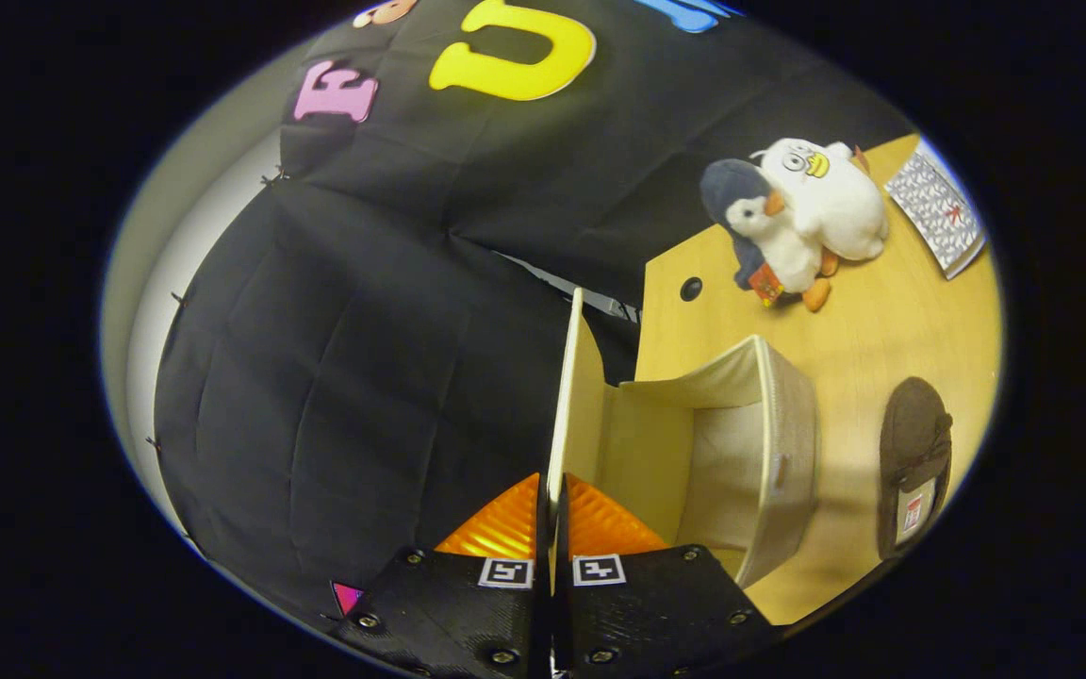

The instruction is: Open the storage box then place both shoes into the box .Put the left shoe in first, then the right shoe, with the right side of both shoes facing outward in a uniform manner.

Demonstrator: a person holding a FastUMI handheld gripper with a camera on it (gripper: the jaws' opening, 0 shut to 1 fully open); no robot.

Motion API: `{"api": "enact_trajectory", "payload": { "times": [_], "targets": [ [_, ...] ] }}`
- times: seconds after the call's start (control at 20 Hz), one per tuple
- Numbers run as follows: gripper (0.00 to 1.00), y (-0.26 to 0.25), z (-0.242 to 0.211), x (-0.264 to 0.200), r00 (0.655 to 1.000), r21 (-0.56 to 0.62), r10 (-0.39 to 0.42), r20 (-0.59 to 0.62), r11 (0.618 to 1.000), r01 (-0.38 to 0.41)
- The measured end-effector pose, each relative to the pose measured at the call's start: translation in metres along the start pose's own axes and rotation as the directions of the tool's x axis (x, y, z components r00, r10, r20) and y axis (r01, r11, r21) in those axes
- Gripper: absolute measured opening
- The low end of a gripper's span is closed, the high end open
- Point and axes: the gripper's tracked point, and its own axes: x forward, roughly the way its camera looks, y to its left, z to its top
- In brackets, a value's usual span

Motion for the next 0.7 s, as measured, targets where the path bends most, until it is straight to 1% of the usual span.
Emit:
{"api": "enact_trajectory", "payload": {
  "times": [0.2,0.3,0.4,0.55,0.65,0.7],
  "targets": [
    [0.01,0.055,-0.017,0.043,0.999,-0.122,-0.032,-0.016,0.992,0.03],
    [0.01,0.075,-0.031,0.073,0.998,-0.181,-0.048,-0.036,0.983,0.041],
    [0.01,0.092,-0.05,0.113,0.997,-0.21,-0.061,-0.056,0.977,0.048],
    [0.02,0.101,-0.071,0.157,0.993,-0.221,-0.087,-0.082,0.973,0.067],
    [0.02,0.104,-0.086,0.183,0.988,-0.246,-0.114,-0.1,0.965,0.087],
    [0.02,0.109,-0.095,0.189,0.985,-0.25,-0.127,-0.113,0.964,0.096]
  ]
}}
